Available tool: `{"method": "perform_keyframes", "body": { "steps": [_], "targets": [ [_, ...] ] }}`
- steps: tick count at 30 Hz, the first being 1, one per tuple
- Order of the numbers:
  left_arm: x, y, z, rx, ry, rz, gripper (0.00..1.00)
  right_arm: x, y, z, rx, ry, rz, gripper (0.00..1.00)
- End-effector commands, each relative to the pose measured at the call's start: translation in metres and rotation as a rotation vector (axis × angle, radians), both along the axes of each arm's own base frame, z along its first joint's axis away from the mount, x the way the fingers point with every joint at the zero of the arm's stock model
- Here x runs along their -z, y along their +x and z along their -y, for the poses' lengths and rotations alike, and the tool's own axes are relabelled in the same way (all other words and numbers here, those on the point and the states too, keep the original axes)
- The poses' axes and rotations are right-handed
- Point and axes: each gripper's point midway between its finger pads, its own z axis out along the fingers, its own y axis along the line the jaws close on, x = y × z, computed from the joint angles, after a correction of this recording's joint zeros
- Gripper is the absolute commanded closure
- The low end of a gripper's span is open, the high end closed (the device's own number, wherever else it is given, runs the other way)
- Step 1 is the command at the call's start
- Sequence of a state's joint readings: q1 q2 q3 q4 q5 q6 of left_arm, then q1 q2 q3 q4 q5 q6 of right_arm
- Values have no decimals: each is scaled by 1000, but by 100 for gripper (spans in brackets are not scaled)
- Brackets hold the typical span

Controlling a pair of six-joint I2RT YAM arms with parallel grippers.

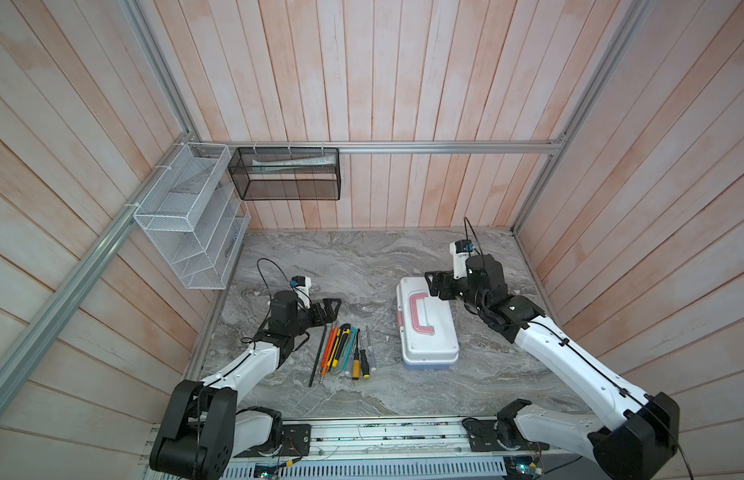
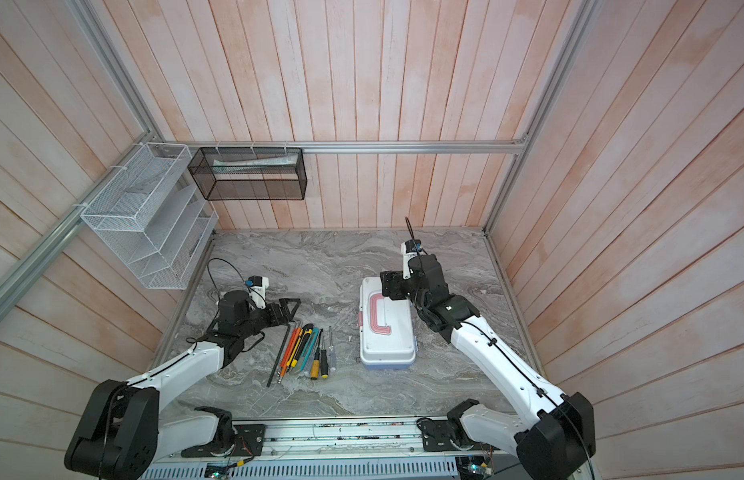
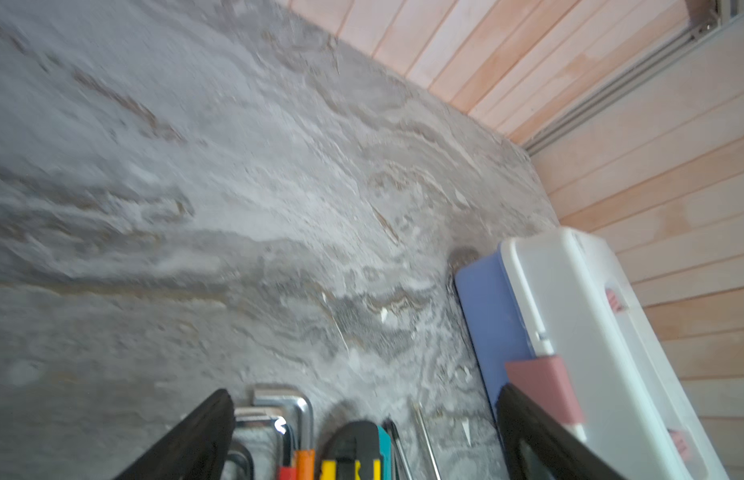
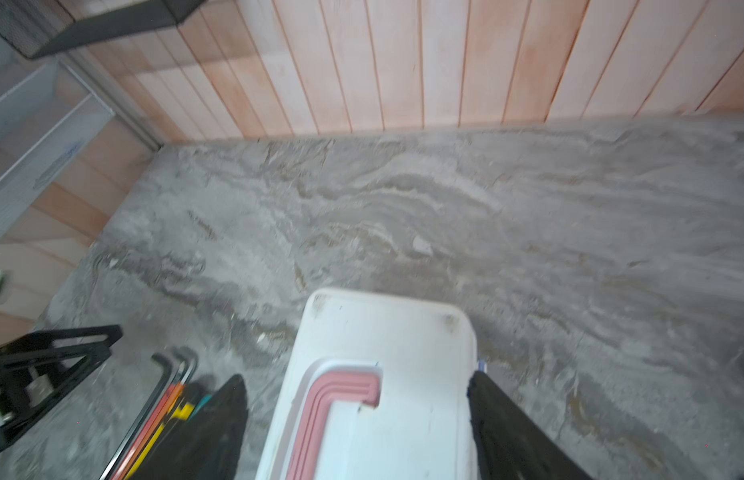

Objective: Pack the tool kit
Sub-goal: 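Move the right gripper to the pink handle while the left gripper approaches the box latch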

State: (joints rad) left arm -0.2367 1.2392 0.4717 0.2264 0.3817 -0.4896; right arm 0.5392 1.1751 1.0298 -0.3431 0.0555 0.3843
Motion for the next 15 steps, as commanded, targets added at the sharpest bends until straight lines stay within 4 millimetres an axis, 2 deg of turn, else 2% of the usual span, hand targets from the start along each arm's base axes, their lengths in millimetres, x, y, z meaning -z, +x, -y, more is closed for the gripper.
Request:
{"method": "perform_keyframes", "body": {
  "steps": [1, 5, 8, 15],
  "targets": [
    [-9, -20, 30, 99, -81, -16, 0, 39, -40, -9, -23, 26, -302, 22],
    [-9, -28, 48, 133, -100, -18, 0, 49, -51, -27, -68, 64, -399, 27],
    [-5, -31, 51, 119, -85, -14, 0, 57, -56, -37, -92, 66, -439, 31],
    [6, -37, 53, 113, -87, -35, 0, 72, -56, -46, -111, 48, -492, 43]
  ]
}}
